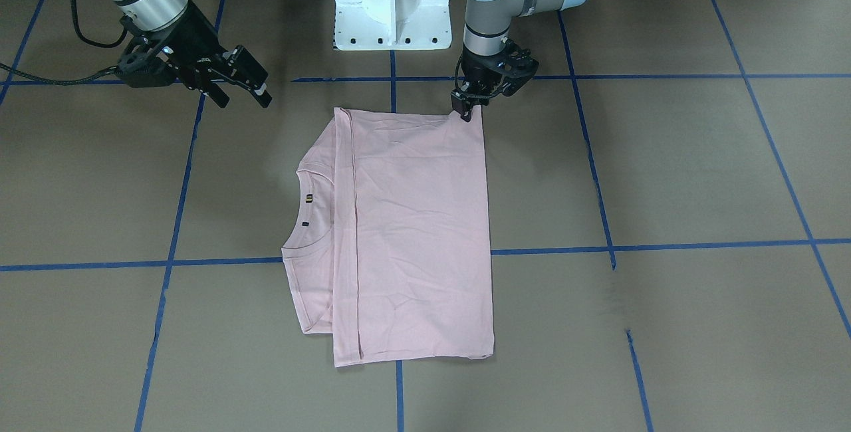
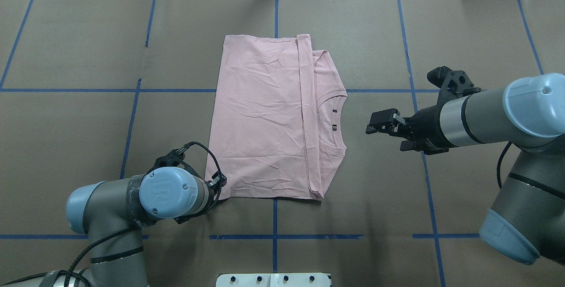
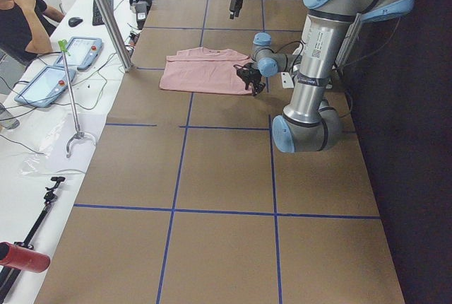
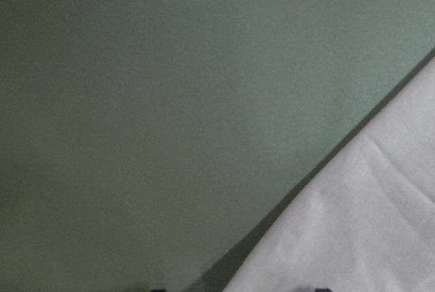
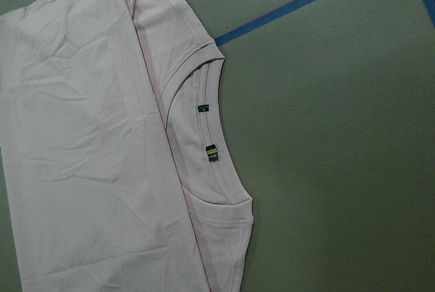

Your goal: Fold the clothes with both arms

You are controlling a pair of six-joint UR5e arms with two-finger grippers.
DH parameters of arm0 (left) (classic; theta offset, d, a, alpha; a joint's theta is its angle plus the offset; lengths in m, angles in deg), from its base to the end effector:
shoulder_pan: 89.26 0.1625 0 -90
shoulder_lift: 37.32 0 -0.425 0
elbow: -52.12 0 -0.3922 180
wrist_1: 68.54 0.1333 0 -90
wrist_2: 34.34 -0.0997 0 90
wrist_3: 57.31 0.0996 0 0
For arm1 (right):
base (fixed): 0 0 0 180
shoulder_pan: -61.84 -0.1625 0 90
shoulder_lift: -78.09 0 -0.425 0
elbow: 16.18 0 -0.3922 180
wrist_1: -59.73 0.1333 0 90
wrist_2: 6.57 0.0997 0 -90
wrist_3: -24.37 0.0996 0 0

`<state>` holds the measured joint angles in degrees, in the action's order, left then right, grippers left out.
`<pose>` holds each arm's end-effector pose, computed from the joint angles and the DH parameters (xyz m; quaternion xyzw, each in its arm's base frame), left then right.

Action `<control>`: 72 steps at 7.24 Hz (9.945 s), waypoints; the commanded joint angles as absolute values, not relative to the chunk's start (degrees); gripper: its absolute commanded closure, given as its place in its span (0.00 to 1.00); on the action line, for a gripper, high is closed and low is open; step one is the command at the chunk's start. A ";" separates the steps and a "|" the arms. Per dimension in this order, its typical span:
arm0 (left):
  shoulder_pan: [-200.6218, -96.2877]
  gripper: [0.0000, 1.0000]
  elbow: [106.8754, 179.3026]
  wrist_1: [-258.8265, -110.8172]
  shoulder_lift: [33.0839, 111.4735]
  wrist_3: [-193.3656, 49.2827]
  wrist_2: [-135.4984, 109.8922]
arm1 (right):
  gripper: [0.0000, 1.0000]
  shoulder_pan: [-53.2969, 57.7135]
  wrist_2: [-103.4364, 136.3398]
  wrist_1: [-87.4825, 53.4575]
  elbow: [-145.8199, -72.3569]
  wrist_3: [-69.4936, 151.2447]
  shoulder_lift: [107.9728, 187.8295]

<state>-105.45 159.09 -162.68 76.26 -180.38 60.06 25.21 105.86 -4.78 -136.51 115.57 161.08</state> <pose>0.5496 -0.2904 0.2975 -0.0909 0.3706 -0.3719 0.8462 -0.3373 -0.3695 0.2998 -0.0025 -0.5375 0.1755 0.8248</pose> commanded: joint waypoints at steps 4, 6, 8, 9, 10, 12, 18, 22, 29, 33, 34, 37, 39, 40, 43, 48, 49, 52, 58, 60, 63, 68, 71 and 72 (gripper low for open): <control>-105.78 1.00 161.01 -162.67 76.41 -177.74 60.41 | 0.00 25.28 105.84 -4.86 -136.42 115.60 161.15; -106.92 1.00 163.65 -162.67 76.33 -175.18 60.41 | 0.00 26.76 105.49 -5.04 -134.49 117.35 161.06; -107.45 1.00 164.44 -162.67 76.06 -172.56 60.41 | 0.00 31.76 102.17 -13.16 -133.79 121.22 157.14; -107.71 1.00 164.44 -162.67 76.06 -170.45 60.41 | 0.00 33.26 101.89 -21.92 -133.69 122.27 152.41; -107.80 1.00 164.53 -162.67 75.98 -169.56 60.41 | 0.00 35.19 100.93 -24.53 -132.30 126.37 149.23; -108.33 1.00 164.53 -162.67 75.98 -169.55 60.41 | 0.00 38.79 98.56 -24.55 -128.52 130.79 146.04; -108.60 1.00 164.62 -162.67 75.98 -168.32 60.50 | 0.00 43.21 93.36 -23.59 -119.82 130.81 142.87; -108.68 1.00 165.32 -162.59 75.89 -168.32 60.59 | 0.01 43.29 93.36 -23.76 -118.66 130.37 141.90; -108.68 1.00 165.32 -162.59 75.27 -168.32 60.59 | 0.63 43.29 93.36 -23.76 -118.57 129.85 141.73; -108.60 1.00 165.23 -162.59 74.83 -168.32 60.50 | 1.00 43.29 93.36 -23.85 -118.31 128.52 141.29; -108.60 1.00 165.23 -162.59 74.83 -168.32 60.58 | 1.00 43.12 93.36 -23.76 -118.40 128.35 140.94; -108.33 1.00 165.50 -162.59 74.75 -168.32 60.59 | 1.00 42.51 93.36 -23.76 -121.19 128.00 140.85; -107.64 1.00 169.17 -158.75 74.31 -168.32 60.67 | 1.00 42.24 94.32 -23.76 -123.75 128.00 141.46; -105.80 1.00 172.41 -156.63 74.22 -168.58 60.67 | 1.00 42.07 95.02 -23.67 -125.24 128.00 142.07; -99.03 1.00 178.93 -150.30 74.31 -169.55 62.76 | 1.00 45.73 96.35 -24.20 -137.50 127.91 149.17; -100.66 1.00 180.20 -148.15 75.27 -170.08 63.57 | 1.00 43.93 95.29 -23.59 -134.15 127.73 145.53; -104.60 1.00 177.48 -151.39 75.45 -169.55 63.57 | 1.00 42.00 95.12 -23.50 -132.91 127.39 144.46; -111.83 1.00 172.71 -156.51 75.45 -169.46 63.66 | 1.00 38.38 95.12 -22.27 -129.31 124.83 142.62; -120.60 1.00 162.02 -167.48 78.77 -169.11 63.75 | 1.00 30.13 95.56 -15.24 -113.53 122.72 133.50; -128.25 1.00 150.97 -170.31 85.17 -161.32 64.19 | 1.00 25.30 96.78 -13.24 -102.28 122.72 126.73; -133.19 0.00 140.37 -181.30 86.52 -157.78 64.10 | 0.00 20.98 97.85 -6.01 -85.92 119.23 118.63; -141.00 0.00 144.73 -180.43 84.60 -145.78 74.20 | 0.00 8.79 110.47 -8.19 -85.33 109.23 121.14; -153.19 0.00 150.63 -175.10 76.96 -119.13 84.11 | 0.00 -6.05 119.62 -22.56 -99.89 75.58 136.22; -158.12 0.00 150.82 -170.63 76.07 -107.00 86.40 | 0.00 -11.06 121.90 -26.71 -102.81 62.91 141.15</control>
